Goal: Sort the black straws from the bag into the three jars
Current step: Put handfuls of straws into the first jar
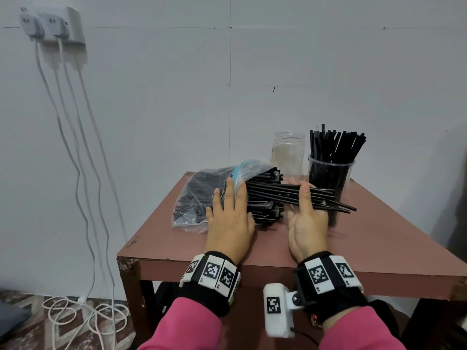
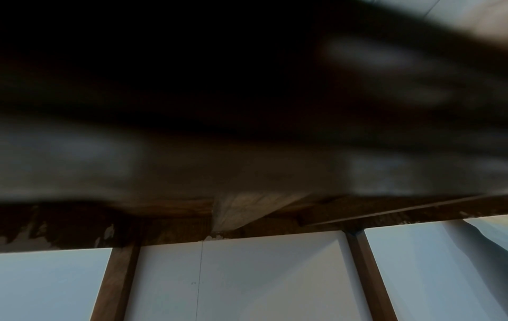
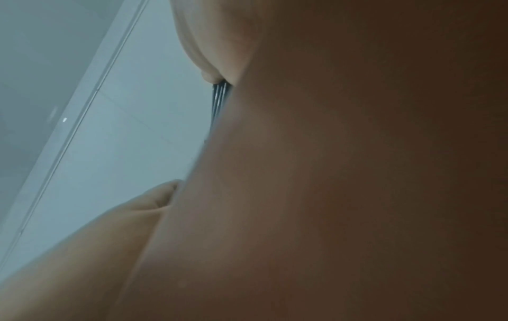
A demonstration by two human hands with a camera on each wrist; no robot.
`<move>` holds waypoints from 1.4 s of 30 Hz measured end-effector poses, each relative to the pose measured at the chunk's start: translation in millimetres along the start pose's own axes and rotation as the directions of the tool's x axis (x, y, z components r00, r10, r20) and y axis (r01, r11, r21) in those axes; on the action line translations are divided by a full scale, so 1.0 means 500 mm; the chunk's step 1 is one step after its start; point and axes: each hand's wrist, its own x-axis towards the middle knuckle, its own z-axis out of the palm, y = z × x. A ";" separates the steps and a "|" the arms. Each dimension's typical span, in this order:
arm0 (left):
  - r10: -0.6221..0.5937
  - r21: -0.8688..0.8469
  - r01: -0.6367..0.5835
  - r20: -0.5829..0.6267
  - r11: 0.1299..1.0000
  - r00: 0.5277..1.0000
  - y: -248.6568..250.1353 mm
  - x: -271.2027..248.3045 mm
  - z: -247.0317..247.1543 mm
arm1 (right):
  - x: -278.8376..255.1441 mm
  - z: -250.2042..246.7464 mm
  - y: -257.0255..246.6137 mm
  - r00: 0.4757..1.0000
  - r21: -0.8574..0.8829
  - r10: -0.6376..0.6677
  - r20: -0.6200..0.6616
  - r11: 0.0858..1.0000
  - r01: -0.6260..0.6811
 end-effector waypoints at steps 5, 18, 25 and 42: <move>-0.011 0.013 0.011 0.012 1.000 1.000 0.001 0.000 -0.001 | -0.001 -0.006 -0.017 0.999 -0.020 -0.038 0.009 0.999 0.038; -0.019 0.008 0.018 0.031 1.000 0.999 0.004 -0.002 -0.009 | 0.012 -0.029 -0.110 0.995 0.073 -0.064 -0.081 0.995 0.070; 0.012 -0.006 -0.012 -0.013 1.000 1.000 0.002 -0.004 -0.009 | 0.012 -0.033 -0.173 0.993 -0.001 -0.113 -0.040 0.994 0.113; -0.349 -0.959 -0.037 -0.138 0.280 0.927 0.131 -0.034 -0.095 | -0.017 0.028 -0.284 0.975 -0.097 -0.136 0.175 0.983 0.155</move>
